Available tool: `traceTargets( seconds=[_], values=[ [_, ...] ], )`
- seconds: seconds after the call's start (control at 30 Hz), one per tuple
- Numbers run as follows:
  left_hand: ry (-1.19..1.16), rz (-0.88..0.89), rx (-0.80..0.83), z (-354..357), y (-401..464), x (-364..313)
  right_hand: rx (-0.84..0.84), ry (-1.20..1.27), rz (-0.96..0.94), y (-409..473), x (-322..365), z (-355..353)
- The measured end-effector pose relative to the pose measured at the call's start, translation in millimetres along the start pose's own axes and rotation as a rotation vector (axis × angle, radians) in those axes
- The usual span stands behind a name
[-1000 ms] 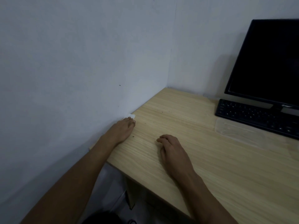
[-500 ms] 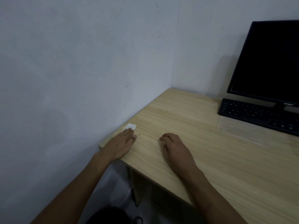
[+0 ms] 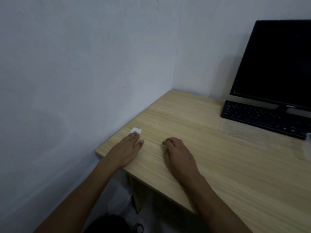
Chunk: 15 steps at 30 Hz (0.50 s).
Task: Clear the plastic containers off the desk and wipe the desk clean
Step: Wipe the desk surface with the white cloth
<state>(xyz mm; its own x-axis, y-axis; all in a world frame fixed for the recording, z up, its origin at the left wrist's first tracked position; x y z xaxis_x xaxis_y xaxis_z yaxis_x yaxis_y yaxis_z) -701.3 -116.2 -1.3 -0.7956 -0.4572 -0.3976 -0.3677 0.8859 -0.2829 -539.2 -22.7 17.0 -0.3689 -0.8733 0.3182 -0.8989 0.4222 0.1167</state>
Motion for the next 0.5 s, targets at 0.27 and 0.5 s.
traceTargets(
  seconds=[0.27,0.5],
  values=[
    [-0.079,-0.105,-0.010,-34,57,17,0.010,-0.012,0.009,4,-2,4],
    [-0.046,0.022,0.090,-25,60,-21,0.005,-0.008,0.068,7,-6,0]
  ],
)
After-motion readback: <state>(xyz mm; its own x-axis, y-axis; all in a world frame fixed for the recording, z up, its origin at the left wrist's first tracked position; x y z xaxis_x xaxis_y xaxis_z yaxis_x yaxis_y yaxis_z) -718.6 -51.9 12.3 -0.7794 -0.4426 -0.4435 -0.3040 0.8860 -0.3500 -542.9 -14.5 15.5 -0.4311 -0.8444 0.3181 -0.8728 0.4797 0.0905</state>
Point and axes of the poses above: each hand's wrist, its own y-axis towards the middle knuckle, its own z-axis out of the palm, x = y × z, the point moved 5 cm from there along y, towards the middle knuckle, and after that the axes turned 15 degrees about x, right-handed, at the moved point
